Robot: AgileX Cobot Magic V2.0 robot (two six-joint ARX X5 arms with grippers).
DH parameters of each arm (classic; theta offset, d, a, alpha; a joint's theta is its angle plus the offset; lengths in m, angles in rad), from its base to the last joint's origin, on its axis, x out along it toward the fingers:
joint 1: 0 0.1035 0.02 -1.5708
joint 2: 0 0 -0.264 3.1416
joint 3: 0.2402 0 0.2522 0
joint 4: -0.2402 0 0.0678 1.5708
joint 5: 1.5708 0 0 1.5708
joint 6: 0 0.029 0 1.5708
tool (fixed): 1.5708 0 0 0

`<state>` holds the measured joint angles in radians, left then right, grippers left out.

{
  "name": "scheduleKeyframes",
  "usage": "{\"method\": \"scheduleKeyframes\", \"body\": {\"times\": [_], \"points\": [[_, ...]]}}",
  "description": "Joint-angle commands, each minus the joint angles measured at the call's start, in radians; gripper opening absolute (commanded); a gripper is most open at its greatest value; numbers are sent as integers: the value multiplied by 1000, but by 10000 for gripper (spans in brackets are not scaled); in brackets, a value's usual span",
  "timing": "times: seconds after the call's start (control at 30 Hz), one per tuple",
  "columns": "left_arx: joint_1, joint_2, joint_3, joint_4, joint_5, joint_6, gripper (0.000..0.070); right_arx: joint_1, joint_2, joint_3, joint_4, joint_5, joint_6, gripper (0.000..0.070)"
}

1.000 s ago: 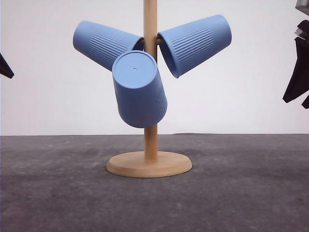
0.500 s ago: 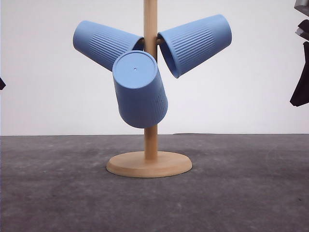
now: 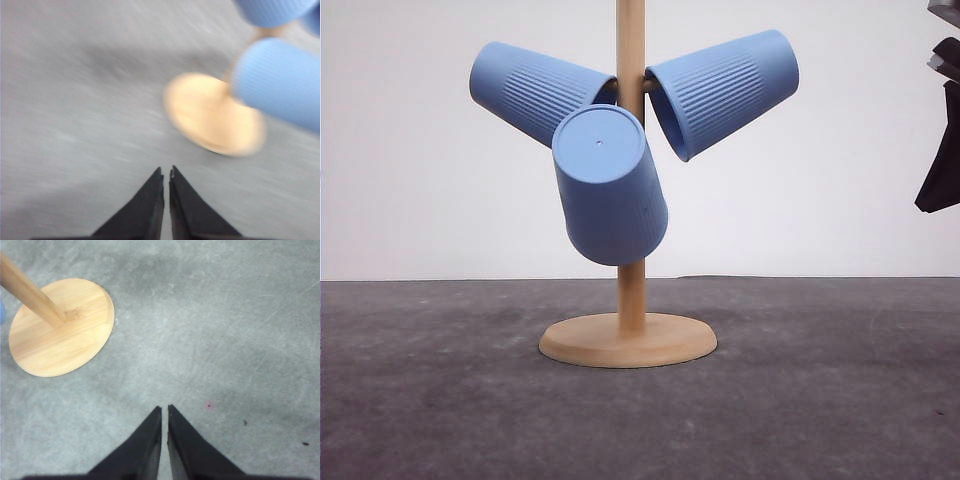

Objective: Place three cups

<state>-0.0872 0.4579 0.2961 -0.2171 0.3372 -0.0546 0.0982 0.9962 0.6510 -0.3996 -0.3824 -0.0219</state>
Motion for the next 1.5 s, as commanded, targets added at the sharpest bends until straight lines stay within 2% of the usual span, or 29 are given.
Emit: {"method": "scheduleKeyframes", "body": {"times": [0.0,0.17,0.27,0.57,1.33,1.4,1.47], "points": [[1,-106,-66,71,-75,9,0,3,8,13,11,-2,-5,18],[3,-342,-176,46,-276,25,0,3,8,13,11,-3,-5,18],[4,-415,-208,10,-343,25,0,3,8,13,11,-2,-5,18],[9,-455,-284,33,-345,16,0,3,8,13,10,-3,-5,18],[8,-454,-284,30,-345,16,0,3,7,13,10,-2,-17,18],[8,-454,-284,30,-345,17,0,2,-7,12,6,26,-78,18],[8,-454,-284,30,-345,16,0,2,-52,-6,14,106,-86,18]]}}
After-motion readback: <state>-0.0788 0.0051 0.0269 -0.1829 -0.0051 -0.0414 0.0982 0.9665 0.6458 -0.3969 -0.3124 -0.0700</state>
